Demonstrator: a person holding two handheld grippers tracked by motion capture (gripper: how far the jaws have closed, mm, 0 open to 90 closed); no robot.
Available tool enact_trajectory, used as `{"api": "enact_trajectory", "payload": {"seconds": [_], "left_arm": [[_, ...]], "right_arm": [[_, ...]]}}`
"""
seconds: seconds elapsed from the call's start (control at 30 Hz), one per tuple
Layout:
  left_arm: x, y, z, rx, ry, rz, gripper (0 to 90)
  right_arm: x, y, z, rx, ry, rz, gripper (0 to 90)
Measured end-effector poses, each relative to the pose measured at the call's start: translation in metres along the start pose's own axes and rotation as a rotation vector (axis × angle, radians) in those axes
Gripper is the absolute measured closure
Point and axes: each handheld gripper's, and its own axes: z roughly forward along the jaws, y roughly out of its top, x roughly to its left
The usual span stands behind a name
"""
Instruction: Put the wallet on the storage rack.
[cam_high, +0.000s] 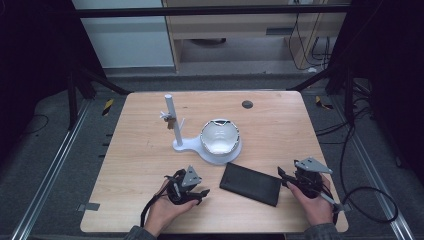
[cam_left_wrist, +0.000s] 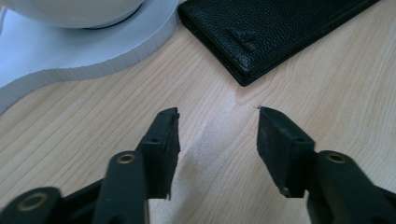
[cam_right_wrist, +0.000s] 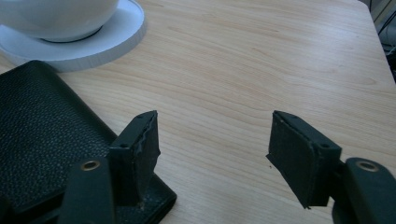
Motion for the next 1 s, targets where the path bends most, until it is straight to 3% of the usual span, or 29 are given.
{"api": "enact_trajectory", "payload": {"seconds": [0.3, 0.57, 1.0], "left_arm": [[0.001, 0.004, 0.0, -0.02, -0.015, -0.003, 73.2], [0.004, 0.006, 0.006, 0.017, -0.036, -0.016, 88.1], [-0.004, 0.015, 0.017, 0.041, -0.056, 0.012, 89.8]], "right_arm": [[0.013, 0.003, -0.001, -0.009, 0.045, -0.037, 48.5], [0.02, 0.003, -0.001, -0.015, 0.076, -0.068, 55.5], [0.018, 0.002, -0.004, -0.019, 0.081, -0.06, 52.7]]}}
